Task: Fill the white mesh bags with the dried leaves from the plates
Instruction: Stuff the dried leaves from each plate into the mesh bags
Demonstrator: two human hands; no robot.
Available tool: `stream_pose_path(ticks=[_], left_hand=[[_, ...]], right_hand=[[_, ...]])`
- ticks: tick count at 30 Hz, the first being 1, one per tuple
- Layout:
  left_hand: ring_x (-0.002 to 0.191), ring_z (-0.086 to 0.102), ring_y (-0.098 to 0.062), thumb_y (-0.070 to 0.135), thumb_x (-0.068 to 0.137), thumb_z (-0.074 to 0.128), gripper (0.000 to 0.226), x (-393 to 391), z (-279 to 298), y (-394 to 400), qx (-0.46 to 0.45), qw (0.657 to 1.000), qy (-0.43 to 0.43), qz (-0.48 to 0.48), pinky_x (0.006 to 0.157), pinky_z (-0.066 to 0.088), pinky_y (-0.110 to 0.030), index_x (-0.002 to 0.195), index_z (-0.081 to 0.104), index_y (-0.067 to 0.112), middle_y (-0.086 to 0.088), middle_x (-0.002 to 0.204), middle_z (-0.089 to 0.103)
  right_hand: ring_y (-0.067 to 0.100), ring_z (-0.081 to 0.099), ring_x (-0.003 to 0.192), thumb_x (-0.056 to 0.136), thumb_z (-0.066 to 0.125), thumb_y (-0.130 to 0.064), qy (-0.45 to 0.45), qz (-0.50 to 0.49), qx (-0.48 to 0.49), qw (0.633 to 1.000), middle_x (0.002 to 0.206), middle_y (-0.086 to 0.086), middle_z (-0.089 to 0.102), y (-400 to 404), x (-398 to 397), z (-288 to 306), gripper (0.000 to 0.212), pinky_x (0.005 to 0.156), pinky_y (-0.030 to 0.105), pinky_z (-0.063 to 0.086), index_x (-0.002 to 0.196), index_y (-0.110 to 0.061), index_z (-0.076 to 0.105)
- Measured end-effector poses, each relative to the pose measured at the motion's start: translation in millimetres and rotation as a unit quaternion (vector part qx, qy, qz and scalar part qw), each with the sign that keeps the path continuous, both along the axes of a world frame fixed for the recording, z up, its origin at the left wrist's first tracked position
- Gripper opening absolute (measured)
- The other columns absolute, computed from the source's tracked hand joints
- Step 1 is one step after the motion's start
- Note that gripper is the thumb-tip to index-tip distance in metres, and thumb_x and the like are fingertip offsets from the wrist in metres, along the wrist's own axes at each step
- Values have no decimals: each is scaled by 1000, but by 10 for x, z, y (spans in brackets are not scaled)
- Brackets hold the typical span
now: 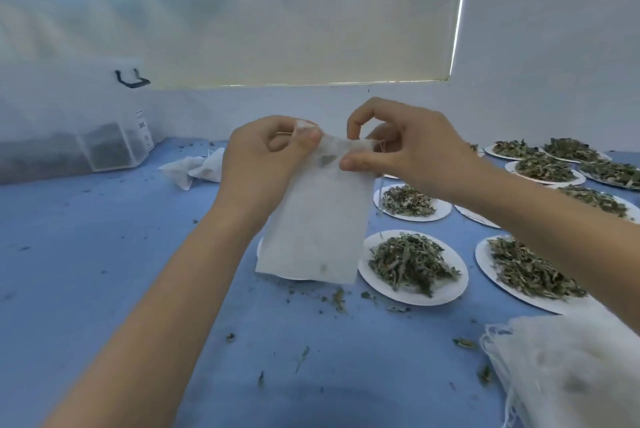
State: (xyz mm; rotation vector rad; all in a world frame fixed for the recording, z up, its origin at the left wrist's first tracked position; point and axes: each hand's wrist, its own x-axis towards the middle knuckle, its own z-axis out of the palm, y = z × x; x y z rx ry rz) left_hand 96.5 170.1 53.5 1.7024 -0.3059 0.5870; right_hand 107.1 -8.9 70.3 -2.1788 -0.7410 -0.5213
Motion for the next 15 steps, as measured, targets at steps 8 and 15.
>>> stream_pose_path(ticks=[8, 15], left_hand=[[87, 64, -8, 23, 89, 60, 12, 211, -29, 229, 77, 993, -32, 79, 80, 49, -26, 92, 71, 18, 2, 92, 71], [80, 59, 5, 22, 94, 51, 20, 436, -215, 266, 101, 992, -27, 69, 72, 42, -13, 88, 70, 25, 14, 85, 68]], right_hand=[[19, 40, 109, 82, 63, -48, -116, -123, -163, 972, 106, 1, 46, 539, 223, -42, 38, 90, 29, 36, 107, -20, 69], [15, 60, 84, 83, 64, -37, -9, -103, -96, 990, 84, -2, 67, 721, 425, -53, 21, 72, 25, 45, 87, -18, 70]])
